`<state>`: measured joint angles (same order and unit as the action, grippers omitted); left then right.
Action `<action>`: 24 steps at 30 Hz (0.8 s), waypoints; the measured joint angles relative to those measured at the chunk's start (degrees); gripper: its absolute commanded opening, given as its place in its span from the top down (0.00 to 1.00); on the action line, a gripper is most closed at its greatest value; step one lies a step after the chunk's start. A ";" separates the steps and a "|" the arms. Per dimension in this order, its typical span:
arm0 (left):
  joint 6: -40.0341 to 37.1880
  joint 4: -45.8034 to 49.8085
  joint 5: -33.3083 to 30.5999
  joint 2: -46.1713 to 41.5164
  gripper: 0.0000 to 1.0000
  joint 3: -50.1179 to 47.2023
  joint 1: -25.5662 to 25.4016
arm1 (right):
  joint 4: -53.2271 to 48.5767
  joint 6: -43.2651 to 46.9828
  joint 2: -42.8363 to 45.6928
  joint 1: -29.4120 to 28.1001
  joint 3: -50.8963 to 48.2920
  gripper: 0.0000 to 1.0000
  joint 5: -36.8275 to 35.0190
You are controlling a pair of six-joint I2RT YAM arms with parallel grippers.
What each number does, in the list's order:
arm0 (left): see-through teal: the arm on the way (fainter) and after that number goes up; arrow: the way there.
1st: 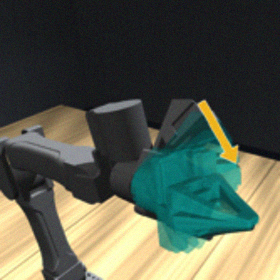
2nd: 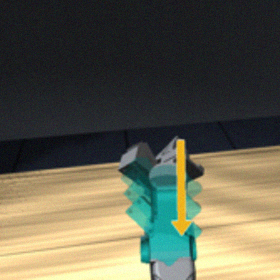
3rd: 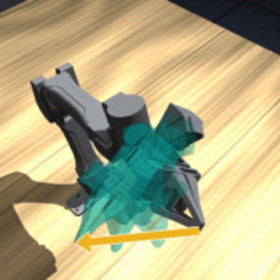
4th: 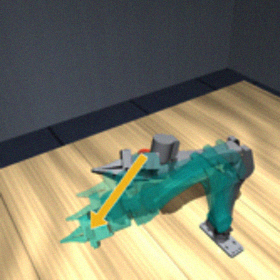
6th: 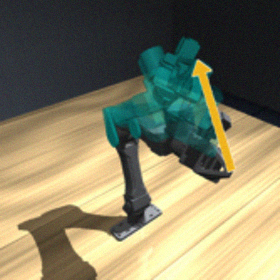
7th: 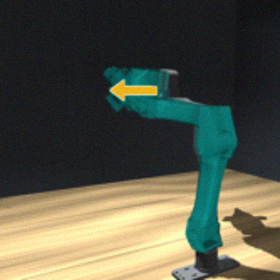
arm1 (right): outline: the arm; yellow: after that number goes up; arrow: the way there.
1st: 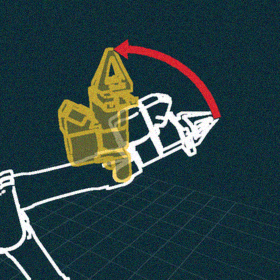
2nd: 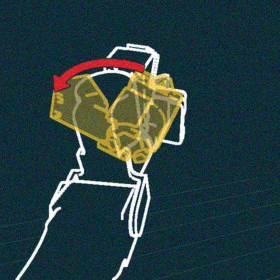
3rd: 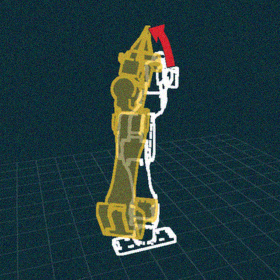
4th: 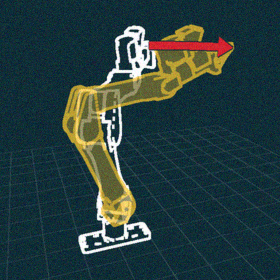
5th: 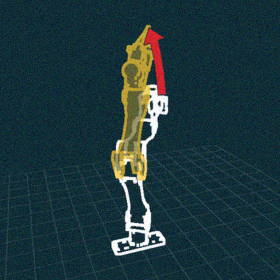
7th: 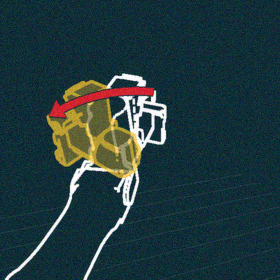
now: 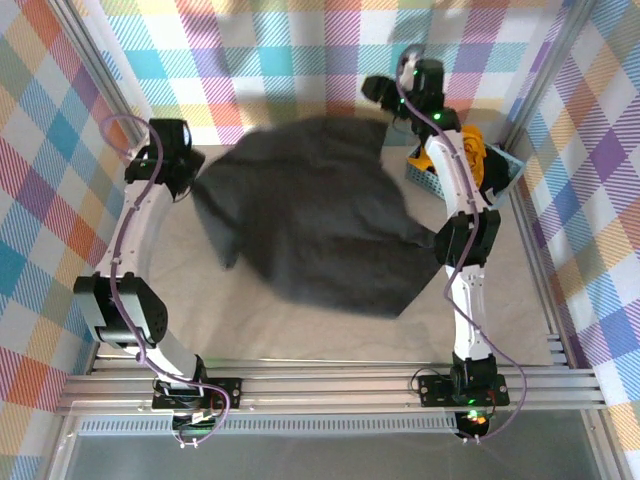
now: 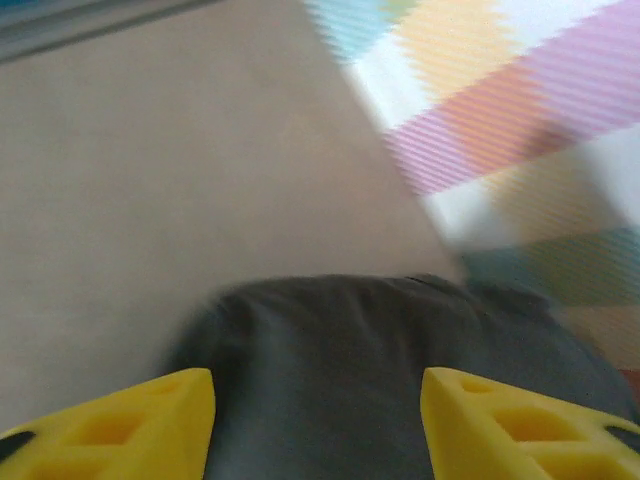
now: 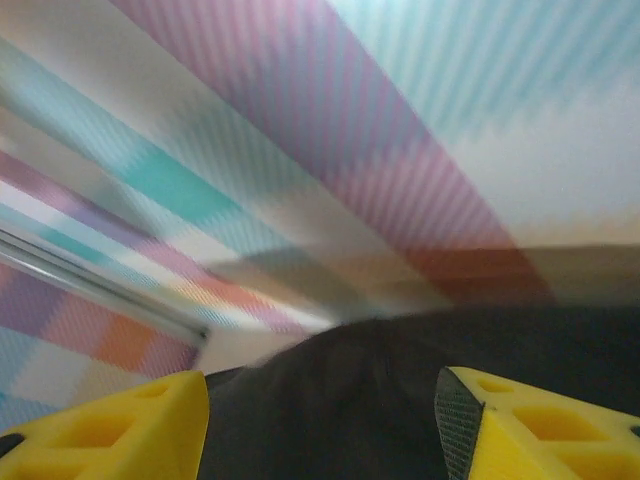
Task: Fold and stack the t-shirts
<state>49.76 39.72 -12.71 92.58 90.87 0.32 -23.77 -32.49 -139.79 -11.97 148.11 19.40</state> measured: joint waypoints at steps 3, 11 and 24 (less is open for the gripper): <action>-0.50 1.77 0.87 -0.87 0.39 -3.93 0.02 | 2.16 -0.28 4.68 -0.94 -17.29 0.42 -0.28; -6.32 0.35 11.67 -4.85 0.54 -17.22 -3.10 | 9.66 -4.59 34.01 -4.55 -61.75 0.66 -4.20; -14.32 -1.95 21.42 14.14 0.69 -13.77 -22.45 | 3.67 -13.38 58.42 -13.35 -100.65 0.71 -6.25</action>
<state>35.44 37.78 8.71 106.72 77.10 -22.13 -20.10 -45.87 -81.36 -25.32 47.46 13.15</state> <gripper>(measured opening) 0.318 0.282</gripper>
